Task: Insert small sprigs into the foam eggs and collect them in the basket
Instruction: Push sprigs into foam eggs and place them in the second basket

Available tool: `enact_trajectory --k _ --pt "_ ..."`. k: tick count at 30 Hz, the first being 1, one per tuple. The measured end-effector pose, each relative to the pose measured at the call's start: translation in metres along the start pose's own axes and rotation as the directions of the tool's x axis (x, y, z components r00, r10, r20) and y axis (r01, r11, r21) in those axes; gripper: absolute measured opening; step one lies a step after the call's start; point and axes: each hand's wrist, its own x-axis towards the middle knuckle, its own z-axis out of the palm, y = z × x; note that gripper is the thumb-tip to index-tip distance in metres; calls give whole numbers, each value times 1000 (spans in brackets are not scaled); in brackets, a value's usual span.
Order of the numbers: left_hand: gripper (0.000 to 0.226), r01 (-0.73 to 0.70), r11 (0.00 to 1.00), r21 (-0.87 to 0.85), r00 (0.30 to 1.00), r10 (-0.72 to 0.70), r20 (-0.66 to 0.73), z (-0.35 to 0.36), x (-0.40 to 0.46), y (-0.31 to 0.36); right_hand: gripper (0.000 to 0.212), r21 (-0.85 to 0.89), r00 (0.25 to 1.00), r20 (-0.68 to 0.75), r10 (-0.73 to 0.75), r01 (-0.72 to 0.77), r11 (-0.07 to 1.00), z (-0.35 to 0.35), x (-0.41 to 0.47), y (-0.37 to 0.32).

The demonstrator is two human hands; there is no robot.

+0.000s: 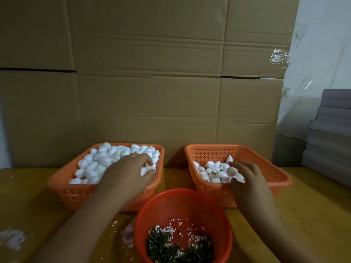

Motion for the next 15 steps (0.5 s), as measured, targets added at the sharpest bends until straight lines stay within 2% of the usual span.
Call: enact_trajectory --k 2,4,8,11,15 --pt "24 68 995 79 997 -71 42 0 2 -13 39 27 993 -8 -119 119 992 3 -6 -13" --pt "23 139 987 75 986 -145 79 1 3 -25 30 129 962 48 -267 259 957 3 -13 -29" --pt "25 220 975 1 965 -218 147 5 4 -34 22 274 808 325 -491 417 867 6 -31 -56" --pt "33 250 968 -17 956 -244 162 7 4 -36 28 230 681 515 -521 476 849 14 -40 -62" --pt "30 243 969 -42 959 -233 163 5 5 -40 41 127 540 742 -397 469 874 21 -44 -58"
